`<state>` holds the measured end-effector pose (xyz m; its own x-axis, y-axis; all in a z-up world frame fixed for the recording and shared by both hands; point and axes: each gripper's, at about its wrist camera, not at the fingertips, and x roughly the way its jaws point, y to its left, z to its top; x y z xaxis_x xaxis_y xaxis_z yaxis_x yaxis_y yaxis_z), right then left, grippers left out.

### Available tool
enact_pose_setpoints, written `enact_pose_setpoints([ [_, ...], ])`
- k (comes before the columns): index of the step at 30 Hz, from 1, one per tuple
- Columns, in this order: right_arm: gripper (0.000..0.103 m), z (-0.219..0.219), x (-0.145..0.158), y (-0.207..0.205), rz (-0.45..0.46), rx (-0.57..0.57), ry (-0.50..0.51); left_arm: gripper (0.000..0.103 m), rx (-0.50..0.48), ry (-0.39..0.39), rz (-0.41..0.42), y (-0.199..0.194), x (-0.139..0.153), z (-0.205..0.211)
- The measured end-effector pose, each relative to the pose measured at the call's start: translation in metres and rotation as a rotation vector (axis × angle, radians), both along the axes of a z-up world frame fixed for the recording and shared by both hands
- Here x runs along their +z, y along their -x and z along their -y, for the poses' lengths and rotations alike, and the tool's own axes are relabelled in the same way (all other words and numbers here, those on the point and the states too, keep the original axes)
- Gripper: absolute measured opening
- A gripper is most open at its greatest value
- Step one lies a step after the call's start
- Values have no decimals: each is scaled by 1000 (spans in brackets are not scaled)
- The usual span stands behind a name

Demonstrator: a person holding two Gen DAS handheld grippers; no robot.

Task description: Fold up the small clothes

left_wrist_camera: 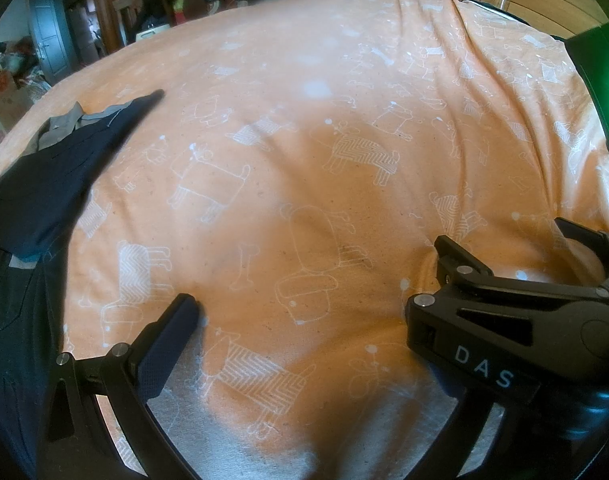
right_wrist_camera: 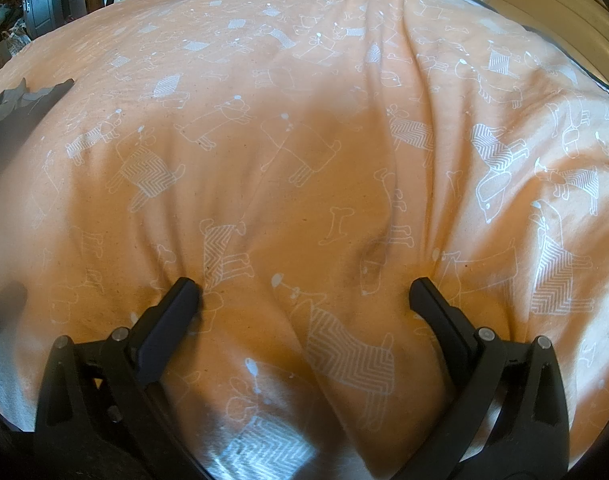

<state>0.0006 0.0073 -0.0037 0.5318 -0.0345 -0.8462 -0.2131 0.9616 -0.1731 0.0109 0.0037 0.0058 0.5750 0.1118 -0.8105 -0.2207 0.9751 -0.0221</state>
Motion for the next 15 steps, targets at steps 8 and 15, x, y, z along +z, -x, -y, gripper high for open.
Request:
enact_pose_setpoints([
  [8,103,0,0,0,-1,0,-3,103,0,0,0,0,0,0],
  [15,103,0,0,0,-2,0,-7,103,0,0,0,0,0,0],
])
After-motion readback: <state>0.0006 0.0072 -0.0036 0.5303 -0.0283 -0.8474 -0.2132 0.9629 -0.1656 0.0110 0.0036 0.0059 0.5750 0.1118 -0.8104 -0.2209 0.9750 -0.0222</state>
